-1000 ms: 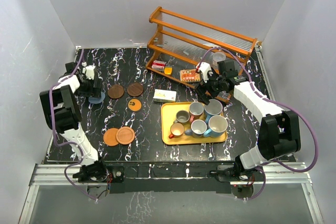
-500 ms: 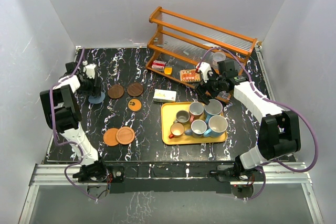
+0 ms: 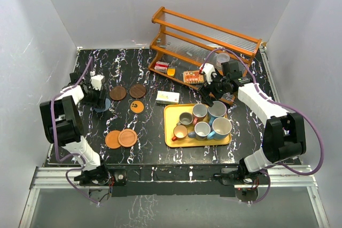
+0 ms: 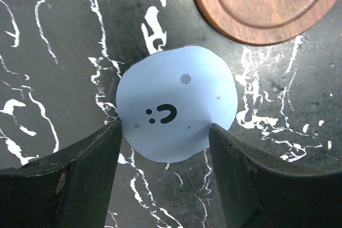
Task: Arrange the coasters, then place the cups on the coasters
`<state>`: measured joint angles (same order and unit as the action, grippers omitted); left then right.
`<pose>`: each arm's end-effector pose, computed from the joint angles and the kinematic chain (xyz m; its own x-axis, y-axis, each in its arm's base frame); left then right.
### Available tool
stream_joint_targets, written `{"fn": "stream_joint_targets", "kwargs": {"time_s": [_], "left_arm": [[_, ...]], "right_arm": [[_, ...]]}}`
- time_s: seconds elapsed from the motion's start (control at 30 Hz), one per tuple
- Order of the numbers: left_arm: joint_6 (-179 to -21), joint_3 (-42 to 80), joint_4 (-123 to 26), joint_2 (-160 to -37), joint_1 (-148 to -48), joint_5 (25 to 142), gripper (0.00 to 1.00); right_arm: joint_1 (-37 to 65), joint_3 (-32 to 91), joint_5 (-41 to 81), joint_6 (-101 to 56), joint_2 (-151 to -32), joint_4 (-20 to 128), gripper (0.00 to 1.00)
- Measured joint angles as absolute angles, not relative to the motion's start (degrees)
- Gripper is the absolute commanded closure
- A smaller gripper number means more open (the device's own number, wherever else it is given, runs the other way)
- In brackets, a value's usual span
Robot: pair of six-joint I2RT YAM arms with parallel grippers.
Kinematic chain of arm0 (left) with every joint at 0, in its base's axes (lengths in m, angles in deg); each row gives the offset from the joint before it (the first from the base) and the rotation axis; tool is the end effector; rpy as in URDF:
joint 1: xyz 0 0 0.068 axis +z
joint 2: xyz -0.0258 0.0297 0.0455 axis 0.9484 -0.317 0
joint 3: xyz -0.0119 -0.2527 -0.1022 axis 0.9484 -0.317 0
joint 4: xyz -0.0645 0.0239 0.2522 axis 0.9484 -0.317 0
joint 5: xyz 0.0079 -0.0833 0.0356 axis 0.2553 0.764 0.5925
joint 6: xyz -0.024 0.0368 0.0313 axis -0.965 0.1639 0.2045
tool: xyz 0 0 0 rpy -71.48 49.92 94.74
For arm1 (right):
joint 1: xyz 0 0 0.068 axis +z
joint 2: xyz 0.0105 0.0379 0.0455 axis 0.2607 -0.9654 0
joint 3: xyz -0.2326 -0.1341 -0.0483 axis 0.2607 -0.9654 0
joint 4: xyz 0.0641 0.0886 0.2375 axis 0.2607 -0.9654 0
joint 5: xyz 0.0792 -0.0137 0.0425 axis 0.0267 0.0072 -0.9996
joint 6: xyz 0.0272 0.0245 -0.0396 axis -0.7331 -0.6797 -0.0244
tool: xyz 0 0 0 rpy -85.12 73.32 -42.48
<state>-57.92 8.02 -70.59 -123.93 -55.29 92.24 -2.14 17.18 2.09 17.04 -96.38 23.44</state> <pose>0.3397 0.0880 0.1666 -0.7813 0.2820 -0.5569 0.3158 0.9481 0.0371 0.3008 0.0851 0.2517 -0.4191 -0.5995 -0.6819 -0.8065 0.5908 -0.0237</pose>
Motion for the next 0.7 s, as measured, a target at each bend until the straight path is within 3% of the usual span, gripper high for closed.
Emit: {"fn": "stream_joint_targets", "kwargs": {"time_s": [0.7], "left_arm": [[-59.98, 4.22, -72.45, -120.24, -65.48, 89.64, 0.37]], "right_arm": [[-2.14, 17.18, 2.11, 17.08, -96.38, 23.44, 0.02]]}}
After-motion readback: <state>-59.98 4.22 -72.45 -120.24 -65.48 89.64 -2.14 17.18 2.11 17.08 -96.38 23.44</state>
